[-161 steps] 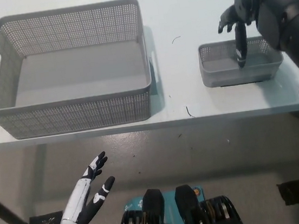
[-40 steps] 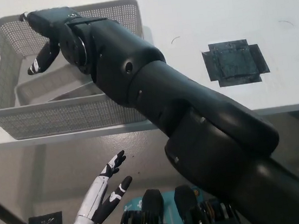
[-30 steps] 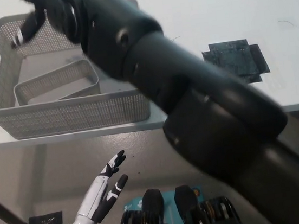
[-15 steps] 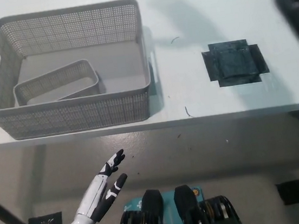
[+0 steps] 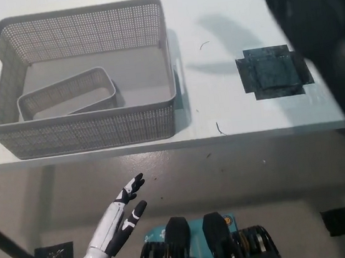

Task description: Use the right hand to pick up a small rectangular container and put it into a bigger container on the left side

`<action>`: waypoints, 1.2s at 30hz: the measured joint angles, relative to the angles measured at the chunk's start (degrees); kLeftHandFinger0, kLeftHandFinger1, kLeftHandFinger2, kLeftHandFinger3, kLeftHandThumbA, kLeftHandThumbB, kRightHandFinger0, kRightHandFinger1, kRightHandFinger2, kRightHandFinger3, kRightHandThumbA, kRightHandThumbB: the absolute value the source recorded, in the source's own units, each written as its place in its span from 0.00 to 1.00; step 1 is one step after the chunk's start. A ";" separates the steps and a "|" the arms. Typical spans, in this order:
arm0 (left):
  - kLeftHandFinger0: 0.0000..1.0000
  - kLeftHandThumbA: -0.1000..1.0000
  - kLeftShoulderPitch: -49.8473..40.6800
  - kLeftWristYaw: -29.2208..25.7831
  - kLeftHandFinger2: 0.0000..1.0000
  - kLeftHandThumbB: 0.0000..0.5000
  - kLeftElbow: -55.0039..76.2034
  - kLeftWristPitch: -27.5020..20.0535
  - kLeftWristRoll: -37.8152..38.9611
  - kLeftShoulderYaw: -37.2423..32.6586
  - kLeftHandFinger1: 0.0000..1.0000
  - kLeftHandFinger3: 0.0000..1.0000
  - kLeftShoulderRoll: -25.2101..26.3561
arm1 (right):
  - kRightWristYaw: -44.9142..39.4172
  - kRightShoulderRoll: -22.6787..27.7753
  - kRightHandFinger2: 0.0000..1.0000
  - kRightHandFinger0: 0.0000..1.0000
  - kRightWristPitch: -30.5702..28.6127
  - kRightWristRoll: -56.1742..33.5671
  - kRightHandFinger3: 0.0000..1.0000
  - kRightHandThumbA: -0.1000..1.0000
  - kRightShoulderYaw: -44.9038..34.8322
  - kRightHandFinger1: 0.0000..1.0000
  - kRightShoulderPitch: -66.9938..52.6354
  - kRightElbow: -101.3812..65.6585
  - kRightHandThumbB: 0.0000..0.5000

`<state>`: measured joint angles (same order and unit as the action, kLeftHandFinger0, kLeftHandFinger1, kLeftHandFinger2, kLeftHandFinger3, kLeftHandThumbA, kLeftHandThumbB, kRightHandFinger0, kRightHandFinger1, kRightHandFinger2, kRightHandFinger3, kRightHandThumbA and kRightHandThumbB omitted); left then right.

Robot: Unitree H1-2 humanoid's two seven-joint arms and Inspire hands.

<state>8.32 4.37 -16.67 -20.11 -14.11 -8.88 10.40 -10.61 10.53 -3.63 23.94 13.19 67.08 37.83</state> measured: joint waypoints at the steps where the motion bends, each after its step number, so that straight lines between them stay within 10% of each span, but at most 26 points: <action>1: 1.00 1.00 0.00 0.00 1.00 0.44 -0.18 0.00 0.00 0.00 1.00 1.00 0.00 | 0.00 -0.05 1.00 1.00 0.15 -0.06 1.00 1.00 0.02 1.00 -4.50 -2.38 1.00; 8: 1.00 1.00 0.01 0.00 1.00 0.45 -1.41 0.00 0.00 0.00 1.00 1.00 -0.01 | 0.02 -0.12 1.00 1.00 0.20 -0.07 1.00 1.00 0.73 1.00 -27.75 -13.68 0.84; 14: 1.00 1.00 0.05 0.00 1.00 0.43 -1.75 -0.01 0.02 0.02 1.00 1.00 -0.01 | 1.03 -0.52 1.00 1.00 -0.63 0.17 1.00 1.00 2.31 1.00 -45.84 -24.67 0.45; 23: 1.00 1.00 0.53 -0.01 1.00 0.41 -1.86 -0.08 0.23 0.34 1.00 1.00 0.03 | 7.97 -0.94 1.00 1.00 -7.13 1.51 1.00 1.00 4.58 1.00 -63.17 -40.22 0.60; 36: 1.00 1.00 2.28 -0.06 1.00 0.35 -1.98 -0.67 0.28 0.67 1.00 1.00 0.02 | 10.15 -4.32 1.00 1.00 -12.59 -7.87 1.00 1.00 -0.61 1.00 -62.30 -28.41 0.25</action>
